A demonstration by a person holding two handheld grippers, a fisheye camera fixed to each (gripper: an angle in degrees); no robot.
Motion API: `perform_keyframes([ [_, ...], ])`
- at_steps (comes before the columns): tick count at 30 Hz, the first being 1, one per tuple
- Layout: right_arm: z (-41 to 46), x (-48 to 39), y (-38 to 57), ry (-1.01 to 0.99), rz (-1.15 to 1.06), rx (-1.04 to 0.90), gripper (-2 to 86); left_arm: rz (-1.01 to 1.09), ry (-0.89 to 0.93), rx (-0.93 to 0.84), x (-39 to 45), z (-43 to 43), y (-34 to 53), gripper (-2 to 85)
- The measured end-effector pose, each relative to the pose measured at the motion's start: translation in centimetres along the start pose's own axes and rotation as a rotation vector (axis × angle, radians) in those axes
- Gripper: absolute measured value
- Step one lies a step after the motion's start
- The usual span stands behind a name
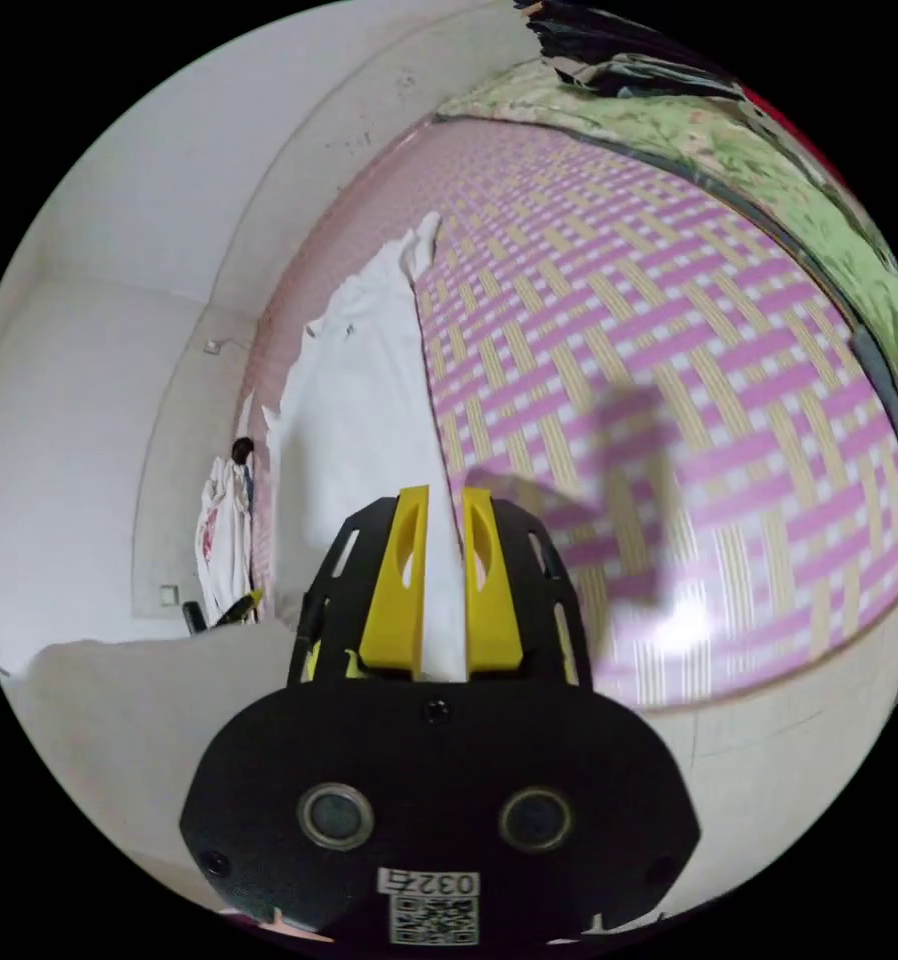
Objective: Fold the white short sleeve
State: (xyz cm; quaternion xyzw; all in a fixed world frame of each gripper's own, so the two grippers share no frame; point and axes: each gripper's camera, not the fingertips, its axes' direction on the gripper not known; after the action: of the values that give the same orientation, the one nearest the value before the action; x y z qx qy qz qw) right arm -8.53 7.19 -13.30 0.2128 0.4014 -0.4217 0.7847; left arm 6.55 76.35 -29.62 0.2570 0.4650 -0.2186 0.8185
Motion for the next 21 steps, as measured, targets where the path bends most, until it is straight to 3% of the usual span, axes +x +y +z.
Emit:
perform_keyframes([
  [4, 2.4, -1.2, -8.6, -0.183, -0.002, 0.107, 7.6, 0.084, 0.083, -0.015, 3.0, 2.8, -4.7, -0.9],
  [8, 5.9, -3.1, -16.5, -0.233, 0.014, 0.132, 8.9, 0.127, 0.195, -0.035, 5.7, 6.1, -7.8, -0.9],
  [14, 10.3, -1.9, -25.0, -0.281, 0.269, 0.15, 11.7, 0.179, 0.282, -0.054, 8.6, 8.7, -9.8, -0.9],
  [21, 10.2, -0.4, -25.0, -0.273, 0.431, 0.276, 0.3, 0.098, 0.26, -0.035, 6.3, 7.1, -8.7, -0.9],
])
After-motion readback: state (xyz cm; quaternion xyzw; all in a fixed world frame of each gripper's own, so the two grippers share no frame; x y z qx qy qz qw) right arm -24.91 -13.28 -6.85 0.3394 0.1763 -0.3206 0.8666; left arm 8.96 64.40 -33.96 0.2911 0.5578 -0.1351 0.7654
